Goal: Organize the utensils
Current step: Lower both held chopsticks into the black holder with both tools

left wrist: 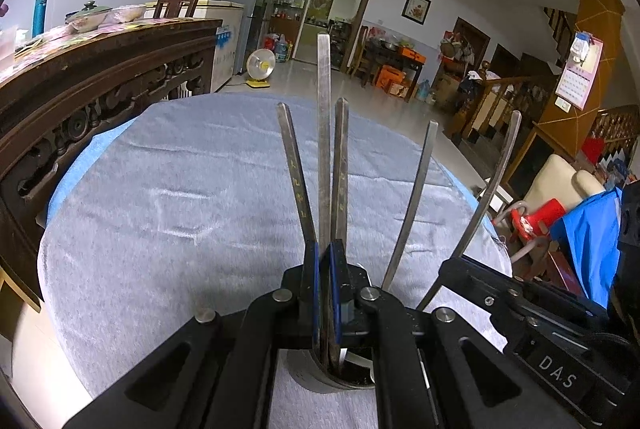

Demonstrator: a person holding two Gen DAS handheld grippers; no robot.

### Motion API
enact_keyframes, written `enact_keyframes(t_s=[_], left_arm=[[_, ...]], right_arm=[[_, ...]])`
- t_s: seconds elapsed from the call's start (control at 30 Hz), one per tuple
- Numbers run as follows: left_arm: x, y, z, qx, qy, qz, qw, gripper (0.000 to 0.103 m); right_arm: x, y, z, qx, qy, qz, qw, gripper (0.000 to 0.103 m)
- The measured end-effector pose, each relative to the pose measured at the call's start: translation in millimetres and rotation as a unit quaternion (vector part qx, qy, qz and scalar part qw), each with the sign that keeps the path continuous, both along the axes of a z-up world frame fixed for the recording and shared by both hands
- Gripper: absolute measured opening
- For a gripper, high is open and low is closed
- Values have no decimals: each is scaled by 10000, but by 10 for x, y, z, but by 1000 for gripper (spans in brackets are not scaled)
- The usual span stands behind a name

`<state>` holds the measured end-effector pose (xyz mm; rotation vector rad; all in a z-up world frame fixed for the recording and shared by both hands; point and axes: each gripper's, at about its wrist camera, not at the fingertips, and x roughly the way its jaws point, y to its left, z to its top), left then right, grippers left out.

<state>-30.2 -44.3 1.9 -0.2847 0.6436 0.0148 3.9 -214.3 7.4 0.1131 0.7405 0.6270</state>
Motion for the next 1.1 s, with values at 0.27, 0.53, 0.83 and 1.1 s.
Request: enact_keyframes(t_s=[0.27,0.53,0.83,1.1], left_arm=[[-49,-55,-47,12,34,-67,10000,5],[-81,-43,-94,-12,81,-74,9999,6],[-94,-41,-143,-37,147,-82,9999,5],[-144,-49,-138,-24,126,-102,9999,5]], right_arm=[[-22,11,-22,-14,29,0,10000,7],[-49,14,-49,-33,54,4,10000,7],[-51,12,-77,-44,90,25,9999,7],[-56,30,-88,-44,110,68,9999,7]])
